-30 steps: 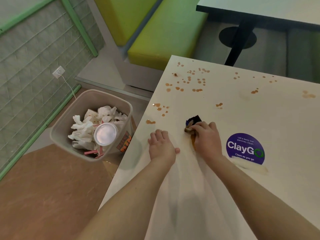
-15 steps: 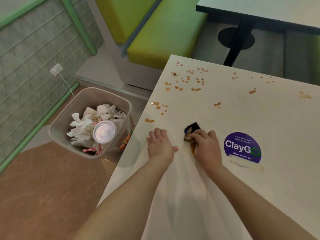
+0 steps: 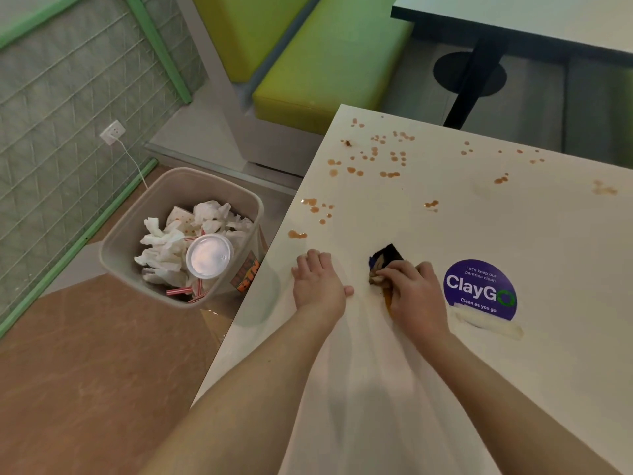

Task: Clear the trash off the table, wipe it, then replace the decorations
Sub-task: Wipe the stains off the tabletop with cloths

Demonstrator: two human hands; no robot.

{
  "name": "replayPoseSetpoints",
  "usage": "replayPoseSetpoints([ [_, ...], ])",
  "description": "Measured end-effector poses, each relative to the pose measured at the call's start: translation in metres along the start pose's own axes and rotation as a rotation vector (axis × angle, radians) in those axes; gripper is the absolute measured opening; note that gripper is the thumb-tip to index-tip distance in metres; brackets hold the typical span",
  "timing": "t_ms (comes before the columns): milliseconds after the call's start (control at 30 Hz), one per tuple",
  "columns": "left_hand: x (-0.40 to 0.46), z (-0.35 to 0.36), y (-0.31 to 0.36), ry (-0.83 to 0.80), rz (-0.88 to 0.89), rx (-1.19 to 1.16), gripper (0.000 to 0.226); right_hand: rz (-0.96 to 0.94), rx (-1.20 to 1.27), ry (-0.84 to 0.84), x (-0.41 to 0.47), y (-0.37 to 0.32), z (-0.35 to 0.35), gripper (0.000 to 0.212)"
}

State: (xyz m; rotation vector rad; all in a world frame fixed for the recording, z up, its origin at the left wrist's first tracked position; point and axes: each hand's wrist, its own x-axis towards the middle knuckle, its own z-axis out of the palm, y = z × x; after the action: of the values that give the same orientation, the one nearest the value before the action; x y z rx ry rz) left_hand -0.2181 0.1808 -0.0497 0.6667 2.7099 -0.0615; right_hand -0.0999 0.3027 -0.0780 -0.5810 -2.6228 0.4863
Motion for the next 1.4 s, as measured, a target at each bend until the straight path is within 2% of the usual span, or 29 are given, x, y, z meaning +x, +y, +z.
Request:
replayPoseSetpoints([
  [67, 0.000, 0.001, 0.001, -0.003, 0.002, 0.003, 0.079, -0.011, -0.039, 0.000, 0.007, 0.014, -0.005, 0.018],
  [233, 0.001, 0.004, 0.000, 0.009, 0.001, -0.010, 0.078, 0.268, -0.063, -0.020, 0.049, 0.019, -0.002, 0.026],
  [300, 0.000, 0.004, 0.001, 0.003, 0.002, -0.001, 0.079, 0.206, -0.047, -0.008, 0.031, 0.005, 0.001, 0.026],
  [400, 0.001, 0.002, 0.000, -0.003, 0.001, -0.015, 0.081, 0.015, -0.035, 0.008, -0.009, -0.003, -0.002, 0.022],
  [467, 0.001, 0.003, -0.001, 0.000, 0.001, -0.020, 0.080, -0.015, -0.045, 0.014, -0.009, 0.005, -0.005, 0.019],
  [600, 0.000, 0.004, 0.000, 0.013, 0.005, 0.007, 0.079, 0.222, -0.077, 0.002, 0.041, 0.020, 0.000, 0.027],
  [667, 0.001, 0.004, -0.001, 0.015, 0.007, -0.002, 0.079, 0.270, -0.036, -0.038, 0.062, 0.012, 0.008, 0.030],
  [733, 0.001, 0.005, -0.001, 0.017, 0.010, -0.016, 0.081, 0.187, 0.004, -0.066, 0.063, -0.006, 0.015, 0.030],
  [800, 0.000, 0.006, -0.002, 0.012, 0.012, -0.049, 0.082, 0.023, 0.044, -0.075, 0.046, -0.019, 0.022, 0.033],
  [900, -0.001, 0.004, -0.002, 0.007, 0.015, -0.055, 0.082, -0.125, 0.026, -0.097, 0.032, -0.006, 0.019, 0.024],
  [933, -0.001, 0.004, -0.002, 0.005, 0.015, -0.057, 0.082, -0.103, -0.003, -0.080, 0.038, 0.004, 0.016, 0.024],
  [1067, -0.002, 0.003, -0.002, 0.008, 0.016, -0.049, 0.079, 0.186, -0.028, -0.013, 0.062, 0.017, 0.012, 0.029],
  [1133, -0.001, 0.003, -0.002, 0.012, 0.019, -0.033, 0.079, 0.132, -0.003, -0.023, 0.049, -0.002, 0.015, 0.027],
  [1200, -0.001, 0.003, -0.002, 0.015, 0.024, -0.010, 0.080, -0.029, 0.026, -0.043, 0.025, -0.013, 0.017, 0.025],
  [1300, -0.001, 0.002, -0.001, 0.013, 0.018, -0.006, 0.081, -0.173, 0.004, -0.080, 0.019, -0.001, 0.014, 0.026],
  [1333, -0.001, 0.002, -0.001, 0.013, 0.017, -0.010, 0.081, -0.160, -0.022, -0.074, 0.026, 0.006, 0.011, 0.027],
  [1400, -0.001, 0.003, -0.002, 0.008, 0.017, -0.029, 0.081, 0.010, -0.058, -0.046, 0.043, 0.018, 0.009, 0.029],
])
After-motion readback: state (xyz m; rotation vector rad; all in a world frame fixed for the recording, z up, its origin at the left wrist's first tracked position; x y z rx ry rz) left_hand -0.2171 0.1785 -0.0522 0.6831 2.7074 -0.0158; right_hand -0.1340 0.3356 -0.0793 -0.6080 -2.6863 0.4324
